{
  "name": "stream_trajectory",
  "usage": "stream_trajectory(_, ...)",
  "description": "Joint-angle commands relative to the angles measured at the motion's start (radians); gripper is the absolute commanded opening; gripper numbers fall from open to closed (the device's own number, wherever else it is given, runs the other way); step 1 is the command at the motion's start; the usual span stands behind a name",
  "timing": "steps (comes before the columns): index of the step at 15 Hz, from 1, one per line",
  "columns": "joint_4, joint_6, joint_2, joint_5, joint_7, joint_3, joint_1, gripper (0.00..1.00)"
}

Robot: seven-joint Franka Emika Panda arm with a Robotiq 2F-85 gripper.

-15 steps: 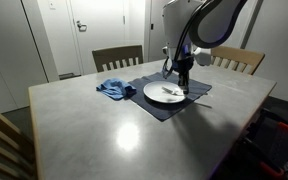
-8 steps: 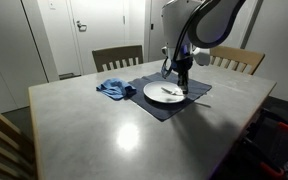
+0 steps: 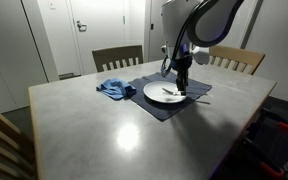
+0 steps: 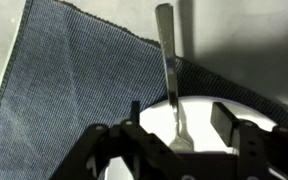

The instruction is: Place the fork on the plate

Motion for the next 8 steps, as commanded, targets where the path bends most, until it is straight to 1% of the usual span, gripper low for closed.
stream_trajectory(1,-0.029,-0.01,-0.048,-0.022,0.016,-0.014,0.006,0.98)
stream_trajectory(2,-0.036,-0.009,-0.06,-0.025,0.021,-0.017,0.006,1.0)
stream_trajectory(4,-0.042,-0.011,-0.078,-0.031,0.024,-0.023,0.002,1.0)
stream_trajectory(8,-0.033,-0.056,-0.104,0.014,0.037,-0.017,-0.01,1.0)
